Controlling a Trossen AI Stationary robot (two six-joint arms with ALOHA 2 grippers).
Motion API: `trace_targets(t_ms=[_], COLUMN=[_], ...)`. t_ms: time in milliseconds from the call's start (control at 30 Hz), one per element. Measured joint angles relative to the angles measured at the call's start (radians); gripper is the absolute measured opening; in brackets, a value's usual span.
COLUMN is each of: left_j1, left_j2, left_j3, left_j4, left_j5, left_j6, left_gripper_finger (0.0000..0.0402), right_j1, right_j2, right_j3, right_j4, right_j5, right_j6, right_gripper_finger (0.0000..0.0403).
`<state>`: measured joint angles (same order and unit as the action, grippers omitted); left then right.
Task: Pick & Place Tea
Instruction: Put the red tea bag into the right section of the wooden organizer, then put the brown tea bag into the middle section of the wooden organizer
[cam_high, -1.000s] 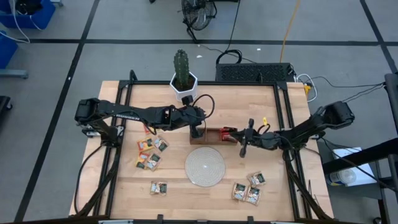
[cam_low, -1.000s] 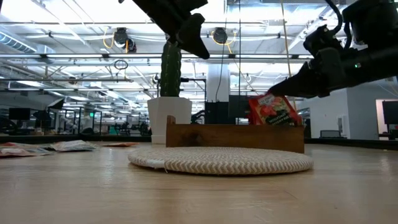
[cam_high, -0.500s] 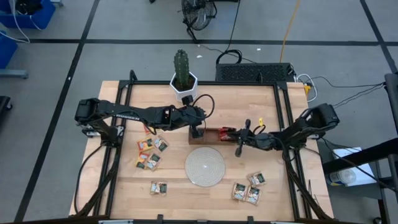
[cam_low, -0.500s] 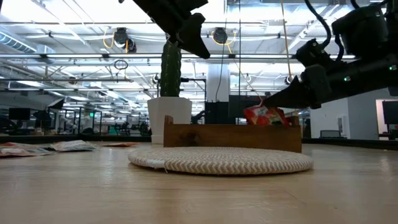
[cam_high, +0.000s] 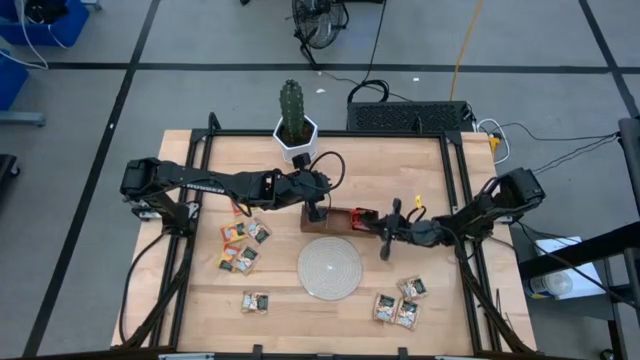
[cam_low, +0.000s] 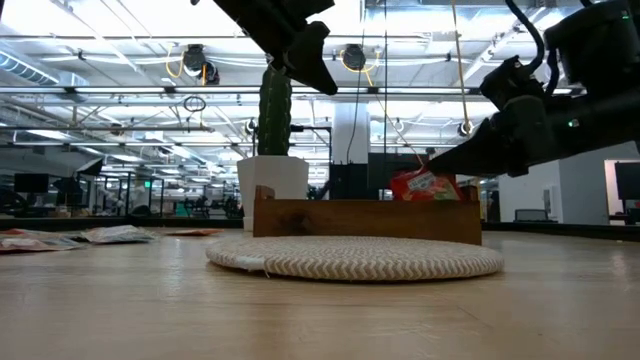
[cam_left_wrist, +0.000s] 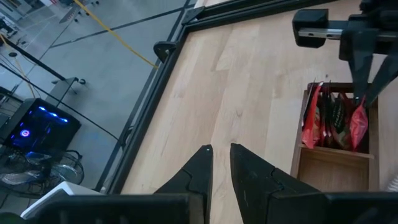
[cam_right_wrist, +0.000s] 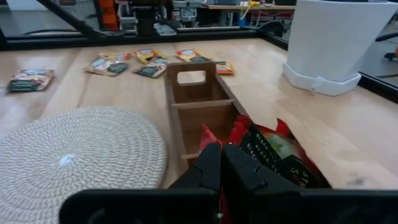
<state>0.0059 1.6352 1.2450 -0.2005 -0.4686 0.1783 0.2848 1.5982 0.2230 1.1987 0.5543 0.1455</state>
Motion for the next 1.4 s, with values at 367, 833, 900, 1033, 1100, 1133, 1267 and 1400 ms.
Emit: trace_targets(t_ms=[367,833,900,1033,1100,1133,1267,1400], left_j1=[0.000,0.000,0.000,0.000,0.000,0.000,0.000,0.000], left_j2=[0.000,0.000,0.000,0.000,0.000,0.000,0.000,0.000], left_j3=[0.000,0.000,0.000,0.000,0.000,0.000,0.000,0.000], left_j4=[0.000,0.000,0.000,-0.001,-0.001,-0.001,-0.006,-0.029], left_j5=[0.000,0.000,0.000,0.000,0.000,0.000,0.000,0.020], left_j6=[0.000,0.000,0.000,0.000,0.000,0.000,-0.001,-0.042], left_gripper_finger=[0.0063,0.0062,0.0063,0.0063,0.0063,0.0063,0.0062,0.0063], right_j1=[0.012,0.012,0.012,0.021,0.030,0.033,0.046,0.064], right_j2=[0.000,-0.006,-0.016,-0.056,-0.082,-0.095,-0.150,-0.210], right_j3=[0.000,0.000,0.000,-0.001,-0.001,-0.001,-0.001,-0.001], right_j4=[-0.032,-0.044,-0.044,-0.044,-0.045,-0.045,-0.045,-0.045], right_j5=[-0.001,0.047,0.047,0.047,0.047,0.048,0.048,0.051], right_j6=[-0.001,-0.011,-0.020,-0.057,-0.079,-0.088,-0.141,-0.207], right_gripper_finger=[0.0018,0.0134,0.0138,0.0138,0.0136,0.0136,0.0136,0.0136])
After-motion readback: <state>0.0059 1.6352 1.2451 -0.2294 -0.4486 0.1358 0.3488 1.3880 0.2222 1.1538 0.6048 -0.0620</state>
